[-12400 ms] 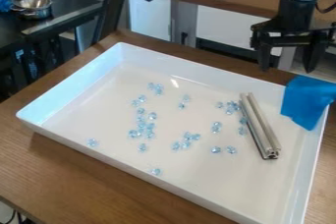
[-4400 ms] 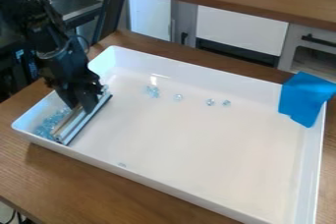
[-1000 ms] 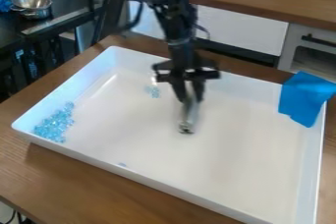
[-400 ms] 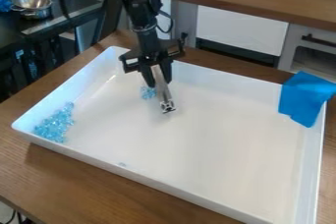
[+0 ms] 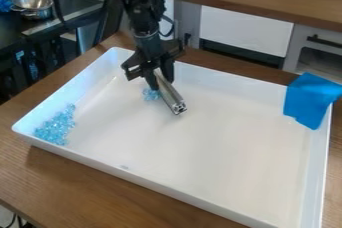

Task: Sweep into pile

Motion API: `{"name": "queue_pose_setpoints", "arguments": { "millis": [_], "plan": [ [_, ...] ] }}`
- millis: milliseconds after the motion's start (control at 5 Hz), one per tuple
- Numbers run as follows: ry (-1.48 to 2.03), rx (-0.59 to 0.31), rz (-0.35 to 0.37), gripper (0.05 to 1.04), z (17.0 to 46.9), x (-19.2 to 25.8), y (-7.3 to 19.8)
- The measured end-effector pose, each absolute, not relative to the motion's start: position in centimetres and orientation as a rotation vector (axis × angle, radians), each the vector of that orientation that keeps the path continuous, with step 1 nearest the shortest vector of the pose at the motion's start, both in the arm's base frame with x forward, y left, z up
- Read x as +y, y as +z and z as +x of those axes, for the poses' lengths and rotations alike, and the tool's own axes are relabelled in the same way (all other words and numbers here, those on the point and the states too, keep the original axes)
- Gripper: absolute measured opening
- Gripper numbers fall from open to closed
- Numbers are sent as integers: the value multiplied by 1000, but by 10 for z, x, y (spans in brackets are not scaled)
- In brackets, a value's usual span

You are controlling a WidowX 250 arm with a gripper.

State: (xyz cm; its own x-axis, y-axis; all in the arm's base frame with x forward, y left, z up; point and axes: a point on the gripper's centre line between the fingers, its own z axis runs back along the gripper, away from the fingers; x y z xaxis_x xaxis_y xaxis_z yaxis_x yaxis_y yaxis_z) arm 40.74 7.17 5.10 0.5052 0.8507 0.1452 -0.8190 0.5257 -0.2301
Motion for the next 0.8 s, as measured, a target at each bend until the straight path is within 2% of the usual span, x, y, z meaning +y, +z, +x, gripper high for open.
{"name": "queue_pose_setpoints", "arguments": {
  "millis": [200, 400, 800],
  "plan": [
    [1086, -226, -145, 347, 400, 70, 50],
    [1146, -162, -154, 347, 377, 77, 50],
    [1174, -29, -142, 347, 312, 104, 50]
  ]
}}
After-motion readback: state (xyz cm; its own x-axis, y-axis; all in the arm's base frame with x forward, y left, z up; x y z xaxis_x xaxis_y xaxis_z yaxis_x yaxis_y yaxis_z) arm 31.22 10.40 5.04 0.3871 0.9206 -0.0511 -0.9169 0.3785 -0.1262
